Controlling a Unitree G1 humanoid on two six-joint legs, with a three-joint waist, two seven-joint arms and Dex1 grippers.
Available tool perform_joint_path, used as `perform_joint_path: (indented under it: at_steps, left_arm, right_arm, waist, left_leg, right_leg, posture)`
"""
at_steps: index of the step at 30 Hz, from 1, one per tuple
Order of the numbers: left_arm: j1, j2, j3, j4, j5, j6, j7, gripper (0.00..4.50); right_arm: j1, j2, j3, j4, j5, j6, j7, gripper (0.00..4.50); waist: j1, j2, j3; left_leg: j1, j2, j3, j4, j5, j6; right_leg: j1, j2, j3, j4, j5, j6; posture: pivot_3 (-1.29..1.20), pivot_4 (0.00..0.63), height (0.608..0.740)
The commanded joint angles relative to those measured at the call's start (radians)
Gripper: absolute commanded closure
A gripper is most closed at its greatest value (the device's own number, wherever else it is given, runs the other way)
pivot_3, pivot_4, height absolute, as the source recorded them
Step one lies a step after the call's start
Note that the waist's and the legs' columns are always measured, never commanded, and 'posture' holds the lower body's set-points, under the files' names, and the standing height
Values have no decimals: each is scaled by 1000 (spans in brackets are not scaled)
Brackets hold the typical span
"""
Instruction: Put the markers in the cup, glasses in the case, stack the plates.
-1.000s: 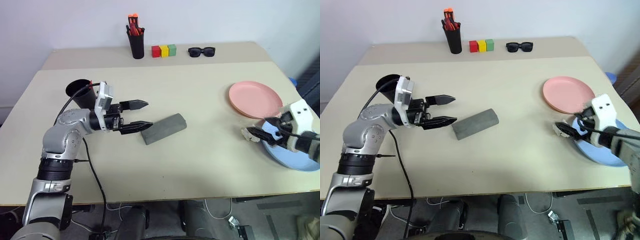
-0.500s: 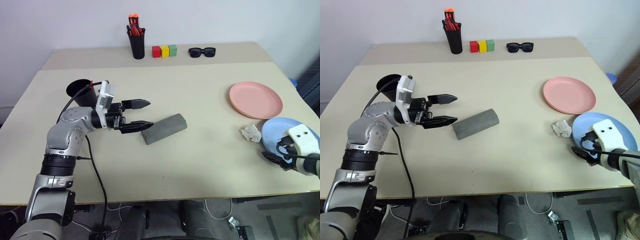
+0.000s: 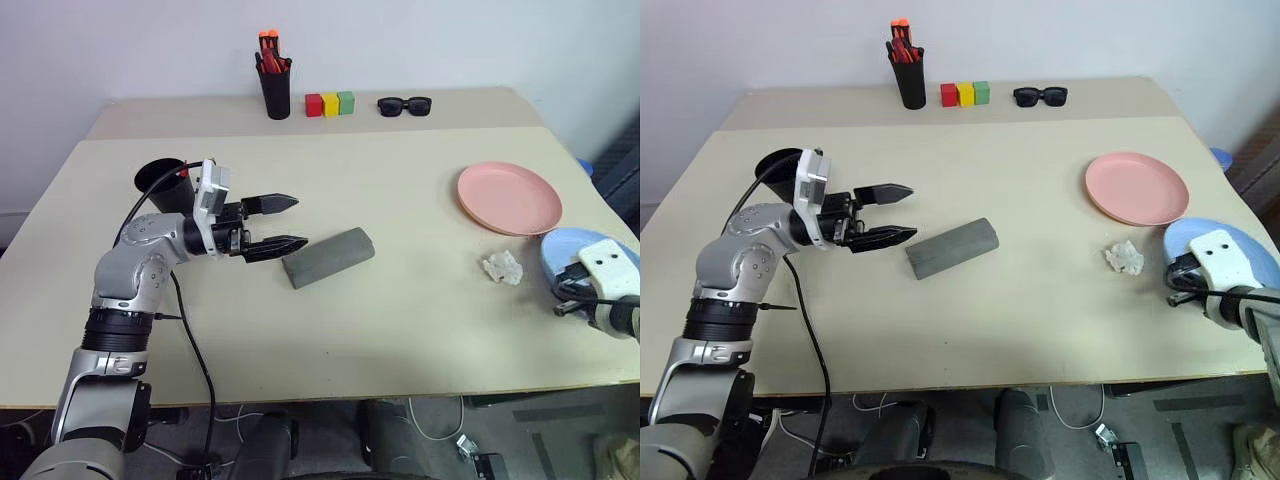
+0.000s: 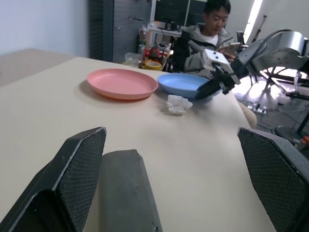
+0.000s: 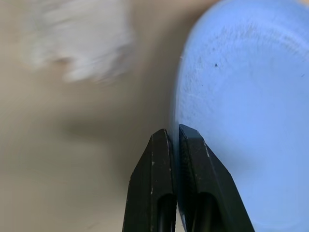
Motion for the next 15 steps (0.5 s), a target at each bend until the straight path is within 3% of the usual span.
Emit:
perform_joint_path:
  at_steps: [1,8,12,15]
  left_arm:
    - [5,19,39,-34,-5,-15,13,0]
    - [18,24,55,-64,-11,-17,50,0]
    - [54,60,86,-110,-17,-3,66,0]
    - [80,82,102,-138,-24,6,81,0]
  right_arm:
    - [-62,-48,9,46,-51,-19,-22,4449]
    - [-348,28,153,242,-141,-278,-68,4449]
    - [-606,108,347,534,-297,-461,-105,4449]
    - [-726,165,414,697,-341,-560,-92,4449]
  waist:
    - [0,0,0]
    - [-15,1,1]
    - [-18,2,1]
    - [-26,2,1]
  left_leg:
    - [0,0,0,0,0,0]
    - [0,0,1,-1,0,0]
    - [0,0,1,-1,0,0]
    - [-2,0,1,-1,0,0]
  right_leg:
    - [0,0,0,0,0,0]
    - [-1,0,0,0,0,0]
    - [-1,0,0,0,0,0]
    - [-4,0,0,0,0,0]
  posture:
    - [0,150,740]
    - [0,150,740]
    - [0,150,740]
    - [0,150,740]
